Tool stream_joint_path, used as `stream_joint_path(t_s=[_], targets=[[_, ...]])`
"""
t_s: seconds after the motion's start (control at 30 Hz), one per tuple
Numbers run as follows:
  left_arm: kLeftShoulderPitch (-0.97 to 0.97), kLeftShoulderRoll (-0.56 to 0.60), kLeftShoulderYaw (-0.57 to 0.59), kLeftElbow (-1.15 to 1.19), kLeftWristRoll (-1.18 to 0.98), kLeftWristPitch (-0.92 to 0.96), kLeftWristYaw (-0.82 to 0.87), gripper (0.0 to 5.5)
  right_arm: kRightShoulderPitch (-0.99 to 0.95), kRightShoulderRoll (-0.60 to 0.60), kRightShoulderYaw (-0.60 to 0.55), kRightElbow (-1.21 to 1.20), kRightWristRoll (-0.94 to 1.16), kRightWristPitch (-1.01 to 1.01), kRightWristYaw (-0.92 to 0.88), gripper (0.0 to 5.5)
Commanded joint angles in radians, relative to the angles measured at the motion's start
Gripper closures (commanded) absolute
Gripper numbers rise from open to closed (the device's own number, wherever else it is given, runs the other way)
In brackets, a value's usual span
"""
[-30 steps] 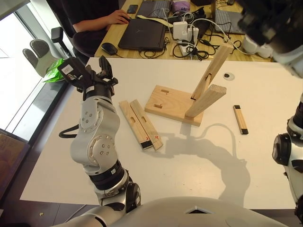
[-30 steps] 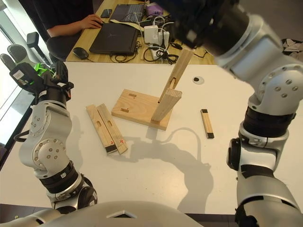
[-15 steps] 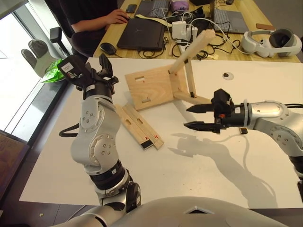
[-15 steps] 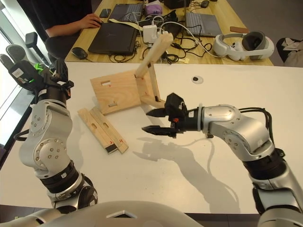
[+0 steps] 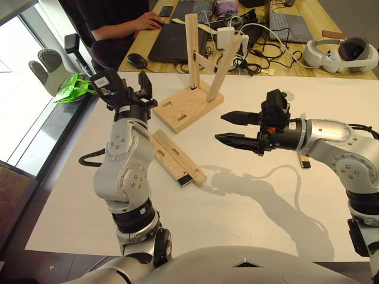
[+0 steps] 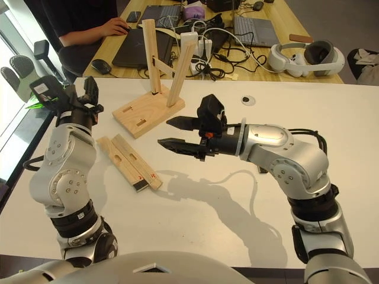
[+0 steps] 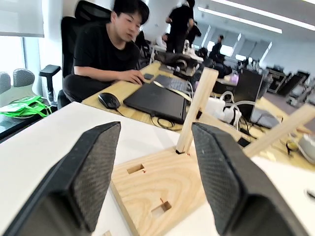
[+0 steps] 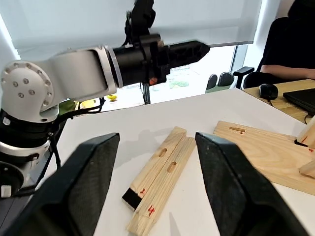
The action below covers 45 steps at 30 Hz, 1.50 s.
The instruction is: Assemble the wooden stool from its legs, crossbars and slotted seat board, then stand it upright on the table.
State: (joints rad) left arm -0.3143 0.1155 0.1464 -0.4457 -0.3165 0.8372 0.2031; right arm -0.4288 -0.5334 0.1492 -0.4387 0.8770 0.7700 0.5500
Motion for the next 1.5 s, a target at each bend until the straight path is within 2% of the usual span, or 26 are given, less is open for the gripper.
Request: stream_joint_path(t_s=[0.03,0.13,0.33,0.4,0.57,0.63,0.7,0.8,0.87,0.93,1.03,1.1,1.17,1.27,1.33,1.5], targets=[[-0.135,0.141,-0.126,0.337,0.076,-0.007,-0.188,2.81,-0.035,0.230,-0.148,0.068,0.100,0.024,-0.324,2.64],[-0.260,0.184,-0.248,0.637,0.158,-0.076,-0.326,2.81,-0.047,0.332,-0.212,0.061,0.186,0.052,-0.500,2.64],[-0.531,0.163,-0.420,1.321,0.414,-0.404,-0.341,2.81,-0.084,0.428,-0.249,0.026,0.338,0.072,-0.689,2.64],[-0.573,0.149,-0.408,1.437,0.429,-0.450,-0.329,2.81,-0.096,0.427,-0.251,0.029,0.363,0.075,-0.709,2.64],[-0.571,0.092,-0.409,1.576,0.423,-0.392,-0.526,2.81,-0.105,0.413,-0.260,0.021,0.413,0.078,-0.762,2.64],[-0.526,0.082,-0.412,1.528,0.405,-0.331,-0.632,2.81,-0.107,0.408,-0.262,0.017,0.423,0.074,-0.775,2.64],[-0.431,0.094,-0.442,1.359,0.378,-0.215,-0.746,2.81,-0.109,0.400,-0.265,0.015,0.426,0.069,-0.781,2.64],[-0.217,0.158,-0.505,0.820,0.279,0.081,-0.848,2.81,-0.114,0.380,-0.275,0.015,0.426,0.063,-0.779,2.64],[-0.121,0.140,-0.470,0.442,0.174,0.317,-0.824,2.81,-0.112,0.370,-0.282,0.013,0.420,0.058,-0.777,2.64],[-0.098,-0.021,-0.329,0.183,0.111,0.554,-0.750,2.81,-0.102,0.359,-0.286,0.002,0.407,0.054,-0.773,2.64],[-0.115,-0.273,-0.181,-0.008,0.123,0.738,-0.659,2.81,-0.089,0.343,-0.282,-0.008,0.384,0.055,-0.759,2.64],[-0.115,-0.357,-0.154,-0.093,0.151,0.769,-0.598,2.81,-0.083,0.319,-0.275,-0.006,0.356,0.058,-0.745,2.64],[-0.114,-0.378,-0.129,-0.146,0.172,0.774,-0.544,2.81,-0.075,0.273,-0.272,0.004,0.305,0.065,-0.732,2.64],[-0.155,-0.384,-0.027,-0.249,0.205,0.770,-0.450,2.81,0.017,0.079,-0.246,0.065,0.057,0.130,-0.770,2.64],[-0.191,-0.396,0.043,-0.305,0.241,0.736,-0.372,2.81,0.123,-0.003,-0.266,0.071,-0.038,0.202,-0.808,2.64],[-0.160,-0.426,0.046,-0.375,0.267,0.649,-0.244,2.81,0.399,-0.034,-0.365,-0.140,-0.075,0.405,-0.876,2.64]])
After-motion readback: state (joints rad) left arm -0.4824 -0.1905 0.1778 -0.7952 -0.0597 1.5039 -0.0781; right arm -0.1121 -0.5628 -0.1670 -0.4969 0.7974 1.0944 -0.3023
